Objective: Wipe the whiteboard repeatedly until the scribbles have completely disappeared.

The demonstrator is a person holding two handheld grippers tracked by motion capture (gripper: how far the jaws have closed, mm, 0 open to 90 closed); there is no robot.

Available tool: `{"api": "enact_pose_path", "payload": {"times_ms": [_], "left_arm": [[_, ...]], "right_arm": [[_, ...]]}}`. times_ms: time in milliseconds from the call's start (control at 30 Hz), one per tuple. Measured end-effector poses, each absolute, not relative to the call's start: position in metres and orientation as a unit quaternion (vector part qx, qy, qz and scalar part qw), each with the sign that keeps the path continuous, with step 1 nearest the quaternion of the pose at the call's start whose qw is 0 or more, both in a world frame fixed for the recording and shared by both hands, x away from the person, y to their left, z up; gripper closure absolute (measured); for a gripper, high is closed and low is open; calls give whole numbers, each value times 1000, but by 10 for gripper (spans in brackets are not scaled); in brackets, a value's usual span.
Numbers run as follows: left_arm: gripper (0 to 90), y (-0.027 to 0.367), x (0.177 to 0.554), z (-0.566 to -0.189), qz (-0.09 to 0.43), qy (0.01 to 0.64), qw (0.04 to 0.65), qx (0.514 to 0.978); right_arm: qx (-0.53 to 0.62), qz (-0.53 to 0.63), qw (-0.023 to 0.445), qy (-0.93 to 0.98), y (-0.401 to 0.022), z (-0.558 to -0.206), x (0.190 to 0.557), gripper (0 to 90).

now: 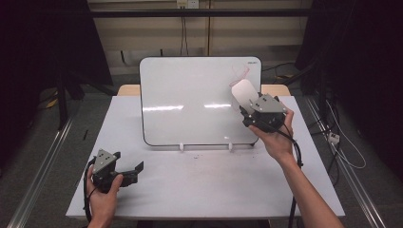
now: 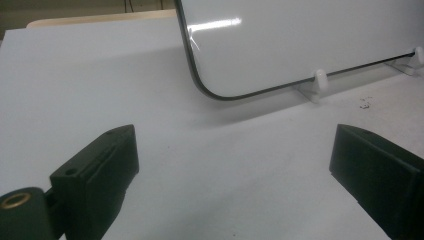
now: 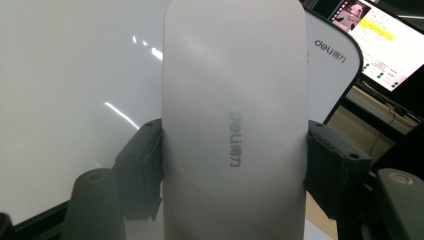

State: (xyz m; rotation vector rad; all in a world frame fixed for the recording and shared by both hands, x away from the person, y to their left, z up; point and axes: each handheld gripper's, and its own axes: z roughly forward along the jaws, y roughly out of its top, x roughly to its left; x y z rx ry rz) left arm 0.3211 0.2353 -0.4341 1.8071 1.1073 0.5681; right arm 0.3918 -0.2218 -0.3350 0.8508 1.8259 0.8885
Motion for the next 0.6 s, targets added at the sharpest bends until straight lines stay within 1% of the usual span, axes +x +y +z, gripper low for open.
{"api": "enact_pose_path", "payload": {"times_ms": [167, 600], "left_arm": [[55, 233, 321, -434, 229, 445, 456, 736], [58, 233, 321, -433, 226, 445, 458, 736]], "right_arm": [[344, 354, 458, 739, -218, -332, 401, 321], [362, 354, 451, 735, -209, -333, 431, 322]]}}
